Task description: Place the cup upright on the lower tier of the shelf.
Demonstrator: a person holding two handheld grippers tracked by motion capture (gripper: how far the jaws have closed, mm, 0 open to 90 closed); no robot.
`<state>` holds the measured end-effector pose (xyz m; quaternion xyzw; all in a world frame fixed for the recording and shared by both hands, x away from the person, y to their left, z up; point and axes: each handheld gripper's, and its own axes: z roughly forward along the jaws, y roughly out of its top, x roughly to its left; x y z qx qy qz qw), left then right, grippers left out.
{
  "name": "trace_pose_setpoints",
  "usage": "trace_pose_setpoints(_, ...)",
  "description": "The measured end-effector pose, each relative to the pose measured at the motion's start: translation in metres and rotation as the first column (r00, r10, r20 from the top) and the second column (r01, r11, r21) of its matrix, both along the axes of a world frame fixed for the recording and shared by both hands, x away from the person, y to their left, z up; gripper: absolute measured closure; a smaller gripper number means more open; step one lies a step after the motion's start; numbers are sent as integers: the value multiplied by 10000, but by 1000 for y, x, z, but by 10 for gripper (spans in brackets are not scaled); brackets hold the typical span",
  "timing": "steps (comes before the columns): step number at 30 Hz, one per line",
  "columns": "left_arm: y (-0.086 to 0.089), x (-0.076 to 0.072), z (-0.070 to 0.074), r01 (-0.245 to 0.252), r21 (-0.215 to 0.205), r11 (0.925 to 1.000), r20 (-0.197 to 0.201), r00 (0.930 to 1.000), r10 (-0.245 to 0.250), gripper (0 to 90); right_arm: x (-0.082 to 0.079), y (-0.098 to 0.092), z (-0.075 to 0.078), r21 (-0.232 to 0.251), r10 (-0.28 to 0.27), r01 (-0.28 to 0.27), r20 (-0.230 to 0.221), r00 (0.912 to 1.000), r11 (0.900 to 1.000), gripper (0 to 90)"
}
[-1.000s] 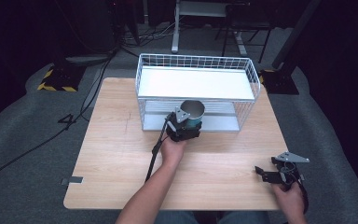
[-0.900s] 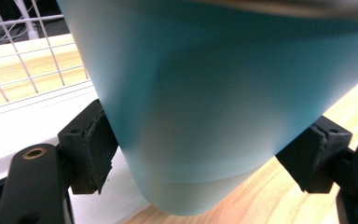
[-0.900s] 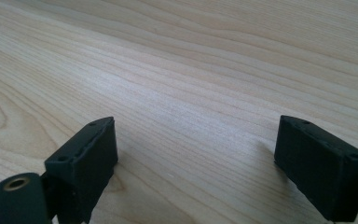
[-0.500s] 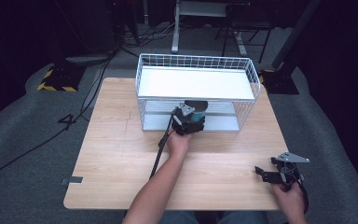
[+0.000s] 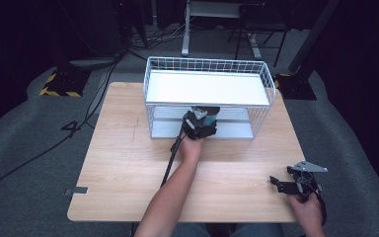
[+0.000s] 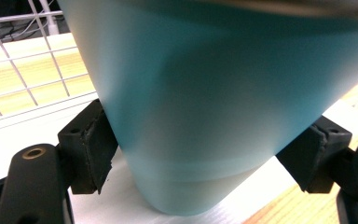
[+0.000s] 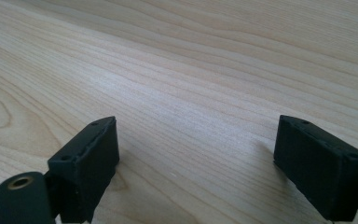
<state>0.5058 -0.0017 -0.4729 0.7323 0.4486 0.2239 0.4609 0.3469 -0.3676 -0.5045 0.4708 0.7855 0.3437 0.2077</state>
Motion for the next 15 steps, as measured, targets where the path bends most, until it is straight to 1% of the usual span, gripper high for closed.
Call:
trace_pose_setpoints(2,0,2,-2,-21,-38,10000,-97,10000,21,212,0,0,0,-1,-4,4,-6,10000,10000,142)
trace_pose_setpoints(3,0,4,-2,-91,7,10000,-112,9999,91,212,0,0,0,10,12,-12,-8,10000,10000,142)
trace_pose_setpoints(8,0,7,-4,-140,218,9997,-189,9997,144,212,0,0,0,12,9,-9,-8,10000,10000,142)
trace_pose_setpoints(10,0,8,-6,-182,146,9997,-273,9995,186,211,0,0,0,4,-4,4,-5,10000,10000,142)
trace_pose_setpoints(15,0,9,-7,-155,100,9998,-286,9995,157,210,0,0,0,1,-5,5,-5,10000,10000,142)
